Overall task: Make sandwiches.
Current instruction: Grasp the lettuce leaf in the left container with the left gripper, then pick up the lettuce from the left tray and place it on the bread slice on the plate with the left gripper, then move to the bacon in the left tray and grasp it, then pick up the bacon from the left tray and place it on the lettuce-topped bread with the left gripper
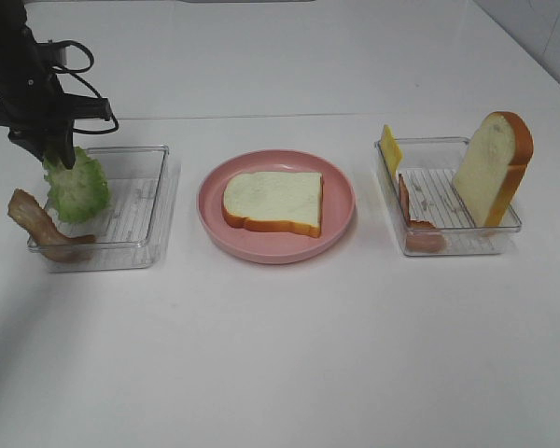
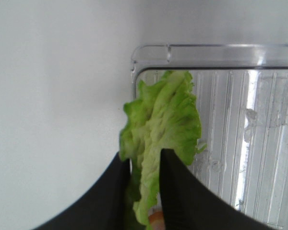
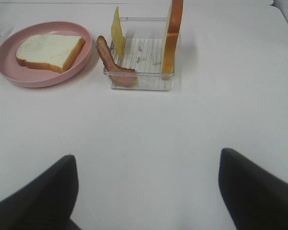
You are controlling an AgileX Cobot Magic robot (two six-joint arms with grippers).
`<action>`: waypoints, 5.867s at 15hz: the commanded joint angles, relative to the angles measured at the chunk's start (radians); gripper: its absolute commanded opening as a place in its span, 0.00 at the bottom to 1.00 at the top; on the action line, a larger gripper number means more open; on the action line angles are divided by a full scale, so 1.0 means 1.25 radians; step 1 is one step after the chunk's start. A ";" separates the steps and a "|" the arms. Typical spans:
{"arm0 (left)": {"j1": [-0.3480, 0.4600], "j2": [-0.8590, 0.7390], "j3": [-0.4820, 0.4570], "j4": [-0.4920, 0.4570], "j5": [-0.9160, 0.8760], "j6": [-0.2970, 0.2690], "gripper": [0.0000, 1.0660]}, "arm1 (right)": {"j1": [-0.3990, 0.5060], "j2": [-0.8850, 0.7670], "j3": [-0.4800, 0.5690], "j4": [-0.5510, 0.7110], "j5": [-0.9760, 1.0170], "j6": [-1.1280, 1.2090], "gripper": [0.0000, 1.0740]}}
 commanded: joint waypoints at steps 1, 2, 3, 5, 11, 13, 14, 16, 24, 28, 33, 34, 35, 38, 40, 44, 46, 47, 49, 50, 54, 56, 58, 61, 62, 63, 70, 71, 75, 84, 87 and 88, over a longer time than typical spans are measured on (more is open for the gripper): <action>0.000 0.002 0.006 -0.018 -0.008 0.002 0.04 | -0.006 -0.010 0.001 0.004 -0.007 -0.005 0.71; 0.000 0.002 0.006 -0.022 -0.008 0.002 0.00 | -0.006 -0.010 0.001 0.004 -0.007 -0.005 0.71; 0.000 0.002 0.006 -0.027 -0.008 0.002 0.00 | -0.006 -0.010 0.001 0.004 -0.007 -0.005 0.71; 0.000 -0.003 -0.017 -0.036 0.006 0.006 0.00 | -0.006 -0.010 0.001 0.004 -0.007 -0.005 0.71; -0.018 -0.041 -0.179 -0.334 0.014 0.126 0.00 | -0.006 -0.010 0.001 0.004 -0.007 -0.005 0.71; -0.046 -0.036 -0.181 -0.453 -0.010 0.186 0.00 | -0.006 -0.010 0.001 0.004 -0.007 -0.005 0.71; -0.056 -0.033 -0.181 -0.471 -0.015 0.194 0.00 | -0.006 -0.010 0.001 0.004 -0.007 -0.005 0.71; -0.109 -0.012 -0.181 -0.526 -0.048 0.209 0.00 | -0.006 -0.010 0.001 0.004 -0.007 -0.005 0.71; -0.279 0.105 -0.181 -0.592 -0.193 0.219 0.00 | -0.006 -0.010 0.001 0.004 -0.007 -0.005 0.71; -0.275 0.131 -0.181 -0.522 -0.148 0.183 0.00 | -0.006 -0.010 0.001 0.004 -0.007 -0.005 0.71; -0.274 0.131 -0.181 -0.374 -0.104 0.096 0.03 | -0.006 -0.010 0.001 0.004 -0.007 -0.005 0.71; -0.274 0.131 -0.181 -0.358 -0.099 0.093 0.12 | -0.006 -0.010 0.001 0.004 -0.007 -0.005 0.71; -0.271 0.127 -0.181 -0.340 -0.089 0.093 0.45 | -0.006 -0.010 0.001 0.004 -0.007 -0.005 0.71; -0.270 0.106 -0.181 -0.317 -0.081 0.098 0.70 | -0.006 -0.010 0.001 0.004 -0.007 -0.005 0.71; -0.270 0.065 -0.188 -0.220 -0.062 0.077 0.72 | -0.006 -0.010 0.001 0.004 -0.007 -0.005 0.71; -0.266 -0.001 -0.199 -0.077 0.066 0.034 0.72 | -0.006 -0.010 0.001 0.004 -0.007 -0.005 0.71; -0.254 -0.014 -0.209 -0.062 0.115 0.025 0.72 | -0.006 -0.010 0.001 0.005 -0.007 -0.005 0.71; -0.234 -0.035 -0.208 -0.063 0.115 0.004 0.72 | -0.006 -0.009 0.001 0.005 -0.007 -0.005 0.71; -0.202 -0.071 -0.208 -0.062 0.115 -0.002 0.72 | -0.006 -0.009 0.001 0.005 -0.007 -0.005 0.71; -0.187 -0.096 -0.194 -0.062 0.115 -0.002 0.72 | -0.006 -0.009 0.001 0.005 -0.007 -0.005 0.71; -0.092 -0.258 0.014 -0.035 0.115 -0.002 0.72 | -0.006 -0.009 0.001 0.005 -0.007 -0.005 0.71; -0.069 -0.289 0.067 -0.035 0.115 0.002 0.72 | -0.006 -0.009 0.001 0.005 -0.007 -0.005 0.71; -0.014 -0.356 0.218 -0.035 0.115 0.002 0.72 | -0.006 -0.009 0.001 0.005 -0.007 -0.005 0.71; 0.001 -0.359 0.307 -0.017 0.113 0.004 0.72 | -0.006 -0.009 0.001 0.005 -0.007 -0.005 0.71; 0.001 -0.359 0.341 0.000 0.097 0.004 0.72 | -0.006 -0.009 0.001 0.005 -0.007 -0.005 0.71; 0.001 -0.358 0.373 0.002 0.062 0.004 0.72 | -0.006 -0.009 0.001 0.005 -0.007 -0.005 0.71; 0.001 -0.258 0.415 -0.024 -0.090 0.004 0.68 | -0.006 -0.009 0.001 0.005 -0.007 -0.005 0.71; 0.001 -0.242 0.414 -0.036 -0.112 0.004 0.64 | -0.006 -0.009 0.001 0.005 -0.007 -0.005 0.71; 0.000 -0.218 0.412 -0.066 -0.150 0.008 0.43 | -0.006 -0.009 0.001 0.005 -0.007 -0.005 0.71; 0.000 -0.219 0.412 -0.099 -0.144 0.010 0.00 | -0.006 -0.009 0.001 0.005 -0.007 -0.005 0.71; 0.000 -0.264 0.396 -0.186 -0.146 0.063 0.00 | -0.006 -0.009 0.001 0.005 -0.007 -0.005 0.71; 0.000 -0.274 0.378 -0.230 -0.144 0.087 0.00 | -0.006 -0.009 0.001 0.005 -0.007 -0.005 0.71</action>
